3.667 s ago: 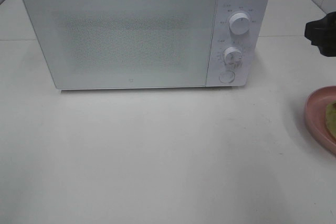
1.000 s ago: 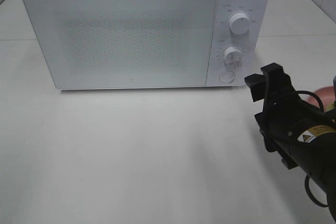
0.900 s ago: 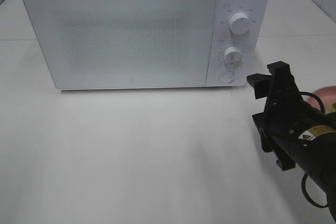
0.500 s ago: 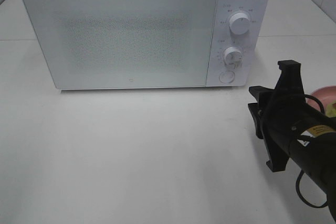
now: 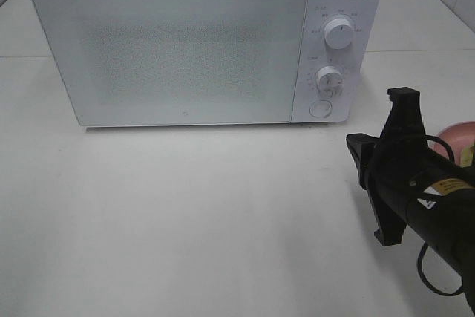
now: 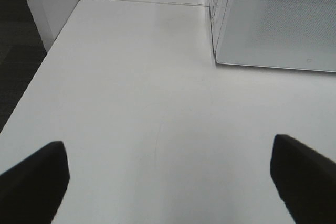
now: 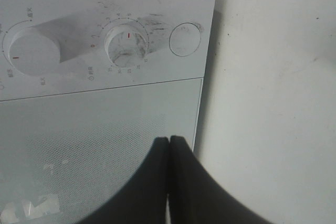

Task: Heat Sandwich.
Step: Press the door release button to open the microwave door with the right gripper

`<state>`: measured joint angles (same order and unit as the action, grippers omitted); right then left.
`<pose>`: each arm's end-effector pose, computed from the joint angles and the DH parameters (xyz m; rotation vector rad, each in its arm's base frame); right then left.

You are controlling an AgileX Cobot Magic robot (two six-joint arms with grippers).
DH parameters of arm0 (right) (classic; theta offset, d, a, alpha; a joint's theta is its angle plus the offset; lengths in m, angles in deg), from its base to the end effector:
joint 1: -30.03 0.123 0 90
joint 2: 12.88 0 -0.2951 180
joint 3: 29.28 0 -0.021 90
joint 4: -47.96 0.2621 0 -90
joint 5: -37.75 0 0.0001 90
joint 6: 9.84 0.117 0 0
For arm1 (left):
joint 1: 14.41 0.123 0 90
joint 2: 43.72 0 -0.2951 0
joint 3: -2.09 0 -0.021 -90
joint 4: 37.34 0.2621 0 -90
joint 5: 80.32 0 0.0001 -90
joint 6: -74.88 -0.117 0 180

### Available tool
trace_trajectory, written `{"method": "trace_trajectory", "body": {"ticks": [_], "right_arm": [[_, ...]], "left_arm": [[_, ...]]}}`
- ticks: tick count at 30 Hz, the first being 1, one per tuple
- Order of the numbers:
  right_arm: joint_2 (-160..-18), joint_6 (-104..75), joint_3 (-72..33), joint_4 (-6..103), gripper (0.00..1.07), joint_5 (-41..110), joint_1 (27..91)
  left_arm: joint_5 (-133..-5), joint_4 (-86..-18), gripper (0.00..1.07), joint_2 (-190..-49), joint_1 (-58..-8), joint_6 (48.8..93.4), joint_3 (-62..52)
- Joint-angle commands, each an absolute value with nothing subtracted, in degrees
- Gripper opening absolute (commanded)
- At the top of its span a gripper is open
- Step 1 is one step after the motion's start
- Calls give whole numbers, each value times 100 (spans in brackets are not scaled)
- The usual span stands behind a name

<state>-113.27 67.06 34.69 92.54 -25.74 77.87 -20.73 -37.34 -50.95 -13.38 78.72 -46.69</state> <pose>0.2088 0.1212 0.1362 1.2960 1.5199 1.1354 0.0183 0.0003 0.2734 -0.0857 2.0159 -0.0312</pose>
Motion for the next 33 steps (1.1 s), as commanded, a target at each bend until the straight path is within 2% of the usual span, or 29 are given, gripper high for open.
{"method": "trace_trajectory", "body": {"ticks": [1,11,19,33], "right_arm": [[-11373,6717,3474,9202,0,-2602,7799],[-11917,7038,3371,9133,0,-2620,7718],[-11998,7032,2798,8016,0,-2138,6704],[-12084,6499,1853,7529,0,-1073,5719]], "left_arm": [[-2101,-3734,98,-4952,-1332,7872,-4687],[-2101,-3734,98,-4952,-1332,7872,-4687],[-2101,-3734,98,-4952,-1332,7872,-4687],[-2101,-3734,98,-4952,-1332,7872,-4687]]}}
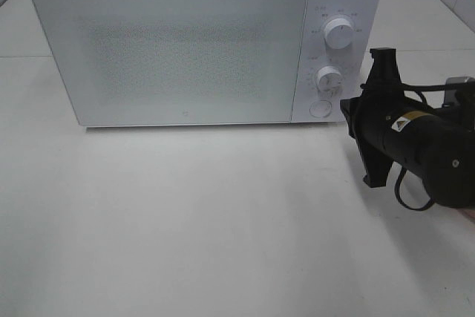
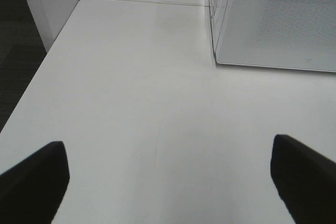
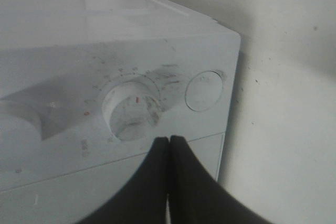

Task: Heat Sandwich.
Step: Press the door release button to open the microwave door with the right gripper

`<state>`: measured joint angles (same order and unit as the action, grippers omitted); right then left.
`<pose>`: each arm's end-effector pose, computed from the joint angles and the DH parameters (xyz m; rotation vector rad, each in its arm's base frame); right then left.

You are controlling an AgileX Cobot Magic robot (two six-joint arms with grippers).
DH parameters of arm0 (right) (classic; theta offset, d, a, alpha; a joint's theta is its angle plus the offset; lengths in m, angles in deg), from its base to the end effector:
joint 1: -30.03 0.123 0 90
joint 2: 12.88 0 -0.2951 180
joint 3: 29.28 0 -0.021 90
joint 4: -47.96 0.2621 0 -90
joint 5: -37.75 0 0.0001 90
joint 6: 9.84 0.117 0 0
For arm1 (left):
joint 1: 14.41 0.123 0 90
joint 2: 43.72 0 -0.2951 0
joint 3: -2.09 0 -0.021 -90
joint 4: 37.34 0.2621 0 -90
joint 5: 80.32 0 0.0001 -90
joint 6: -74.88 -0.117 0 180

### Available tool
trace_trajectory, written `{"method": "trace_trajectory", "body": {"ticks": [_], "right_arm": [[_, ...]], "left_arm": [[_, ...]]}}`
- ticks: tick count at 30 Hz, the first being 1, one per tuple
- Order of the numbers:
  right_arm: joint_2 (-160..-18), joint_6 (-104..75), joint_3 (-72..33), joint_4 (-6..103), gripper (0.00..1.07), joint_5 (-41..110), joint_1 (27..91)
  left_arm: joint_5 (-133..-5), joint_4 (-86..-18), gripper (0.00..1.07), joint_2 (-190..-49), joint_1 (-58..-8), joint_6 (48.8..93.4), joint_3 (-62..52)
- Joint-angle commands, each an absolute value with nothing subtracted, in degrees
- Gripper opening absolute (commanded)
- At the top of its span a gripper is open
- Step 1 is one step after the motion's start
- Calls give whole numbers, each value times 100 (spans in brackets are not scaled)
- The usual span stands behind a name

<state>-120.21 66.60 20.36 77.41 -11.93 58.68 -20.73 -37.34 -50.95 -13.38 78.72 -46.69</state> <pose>0.2938 0.1106 0.1323 1.3733 1.5516 1.0636 0.0183 0.0003 0.2734 -0.0857 2.0159 -0.0312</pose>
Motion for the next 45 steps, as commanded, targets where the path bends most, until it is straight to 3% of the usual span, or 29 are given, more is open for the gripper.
{"method": "trace_trajectory", "body": {"ticks": [1,31,45], "right_arm": [[-12255,6568,1744,7426,0,-1061,5667],[-13928,7009,277,7117,0,-1096,5398],[-13974,6918,168,7420,0,-2236,5398]], "left_arm": [[-2101,-3734,98,-4952,-1332,7872,-4687],[-2101,-3734,98,-4952,-1332,7872,-4687],[-2101,-3734,98,-4952,-1332,7872,-4687]]}}
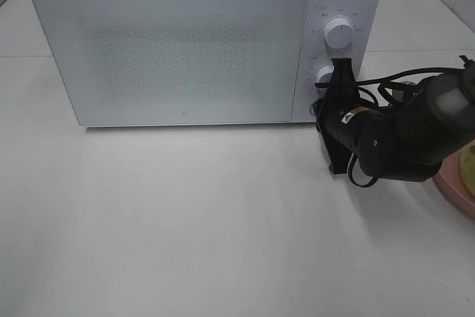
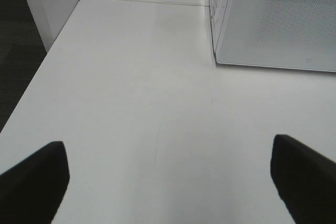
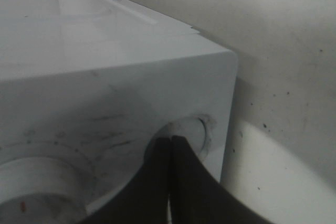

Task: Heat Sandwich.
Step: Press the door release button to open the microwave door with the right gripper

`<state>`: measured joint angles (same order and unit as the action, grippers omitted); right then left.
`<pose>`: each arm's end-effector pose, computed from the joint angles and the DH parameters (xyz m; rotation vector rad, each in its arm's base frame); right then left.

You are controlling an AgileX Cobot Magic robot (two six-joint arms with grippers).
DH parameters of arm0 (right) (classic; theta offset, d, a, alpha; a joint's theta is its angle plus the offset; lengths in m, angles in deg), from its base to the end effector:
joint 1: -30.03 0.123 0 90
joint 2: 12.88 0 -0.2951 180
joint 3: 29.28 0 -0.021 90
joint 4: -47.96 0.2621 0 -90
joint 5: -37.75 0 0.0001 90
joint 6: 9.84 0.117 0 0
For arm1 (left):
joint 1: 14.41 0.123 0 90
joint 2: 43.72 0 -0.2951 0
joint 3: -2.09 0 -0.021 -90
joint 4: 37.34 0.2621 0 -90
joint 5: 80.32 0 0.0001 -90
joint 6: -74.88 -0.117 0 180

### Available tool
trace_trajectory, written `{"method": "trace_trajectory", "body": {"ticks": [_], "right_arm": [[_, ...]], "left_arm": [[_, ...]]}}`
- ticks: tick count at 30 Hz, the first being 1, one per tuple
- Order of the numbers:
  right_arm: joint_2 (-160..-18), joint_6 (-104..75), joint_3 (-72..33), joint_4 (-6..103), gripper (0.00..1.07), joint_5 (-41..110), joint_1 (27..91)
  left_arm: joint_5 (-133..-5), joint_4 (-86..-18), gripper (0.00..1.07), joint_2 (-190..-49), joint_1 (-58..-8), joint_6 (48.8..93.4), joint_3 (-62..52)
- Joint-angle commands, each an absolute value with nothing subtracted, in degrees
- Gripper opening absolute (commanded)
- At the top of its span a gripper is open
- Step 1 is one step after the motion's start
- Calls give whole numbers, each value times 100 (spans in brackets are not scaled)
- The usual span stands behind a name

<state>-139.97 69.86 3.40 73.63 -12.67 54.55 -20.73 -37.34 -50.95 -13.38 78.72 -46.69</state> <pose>0.3713 0.1265 0.0778 1.4183 1.5381 1.0396 0.0183 0.0003 0.2734 -0.0857 2.0159 -0.0312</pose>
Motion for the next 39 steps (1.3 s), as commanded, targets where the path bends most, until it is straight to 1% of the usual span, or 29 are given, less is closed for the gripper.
{"method": "trace_trajectory", "body": {"ticks": [1,9,22,39], "right_arm": [[-14077,6923,31,7357,0,-2339,5329],[-14324,6992,-336,7254,1,-2625,5306],[-14324,6952,-336,7185,0,-2562,5306],[-14301,7004,-313,7076,0,-2127,5306]], "left_arm": [[-2101,-3734,98,-4952,-1332,7872,-4687],[-2101,-3734,98,-4952,-1332,7872,-4687],[-2101,-3734,98,-4952,-1332,7872,-4687],[-2101,-3734,98,-4952,-1332,7872,-4687]]}}
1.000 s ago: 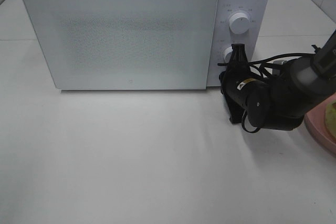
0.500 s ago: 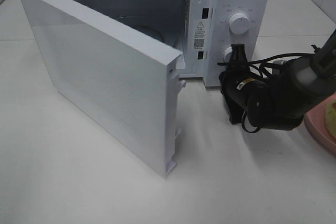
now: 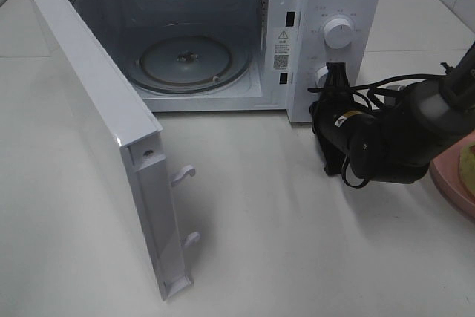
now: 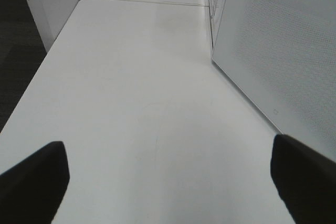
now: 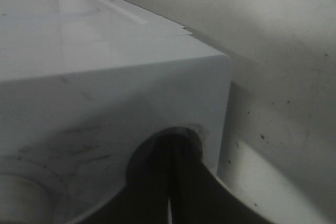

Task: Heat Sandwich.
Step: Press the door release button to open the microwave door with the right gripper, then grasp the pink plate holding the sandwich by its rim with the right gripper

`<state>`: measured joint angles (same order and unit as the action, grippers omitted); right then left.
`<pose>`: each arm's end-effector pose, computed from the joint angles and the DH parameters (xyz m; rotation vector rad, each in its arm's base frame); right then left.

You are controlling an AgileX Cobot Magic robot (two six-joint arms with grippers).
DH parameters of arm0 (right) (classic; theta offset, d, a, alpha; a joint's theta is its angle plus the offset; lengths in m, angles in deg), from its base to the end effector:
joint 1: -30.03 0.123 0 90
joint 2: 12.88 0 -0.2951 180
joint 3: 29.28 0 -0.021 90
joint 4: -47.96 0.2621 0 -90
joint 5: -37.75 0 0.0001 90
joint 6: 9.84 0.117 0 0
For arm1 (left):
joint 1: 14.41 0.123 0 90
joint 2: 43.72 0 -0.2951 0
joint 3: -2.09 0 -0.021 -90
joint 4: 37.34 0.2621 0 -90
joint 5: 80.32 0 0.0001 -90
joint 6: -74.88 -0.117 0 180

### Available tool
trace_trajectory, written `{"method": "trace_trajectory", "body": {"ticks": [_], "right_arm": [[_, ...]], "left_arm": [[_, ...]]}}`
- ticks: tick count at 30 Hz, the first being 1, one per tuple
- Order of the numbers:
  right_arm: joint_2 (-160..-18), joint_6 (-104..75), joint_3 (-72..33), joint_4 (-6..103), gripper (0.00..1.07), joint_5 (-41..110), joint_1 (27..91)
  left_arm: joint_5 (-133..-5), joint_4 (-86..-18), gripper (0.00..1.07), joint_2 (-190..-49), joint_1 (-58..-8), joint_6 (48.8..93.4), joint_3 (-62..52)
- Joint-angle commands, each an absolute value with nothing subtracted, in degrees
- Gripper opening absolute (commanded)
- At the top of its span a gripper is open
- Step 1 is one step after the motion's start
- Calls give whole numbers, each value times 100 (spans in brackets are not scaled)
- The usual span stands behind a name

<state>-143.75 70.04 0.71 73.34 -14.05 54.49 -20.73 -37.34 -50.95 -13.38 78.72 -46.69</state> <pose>0.3814 0.1302 0.0642 1.4094 1.5343 1.0372 0.0183 0.0003 0.2734 -0.0857 2.0159 -0.0312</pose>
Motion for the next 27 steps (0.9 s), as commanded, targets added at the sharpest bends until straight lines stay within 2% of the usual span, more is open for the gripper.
{"method": "trace_trajectory", "body": {"ticks": [1,27], "right_arm": [[-14278,7009,-313,7059,0,-1995,5306],[-13275,7296,1205,6332,1,-1199,5346]], "left_arm": [[-2101,-3734,98,-4952,-1332,7872,-4687],[-2101,-3734,98,-4952,-1332,7872,-4687]]}}
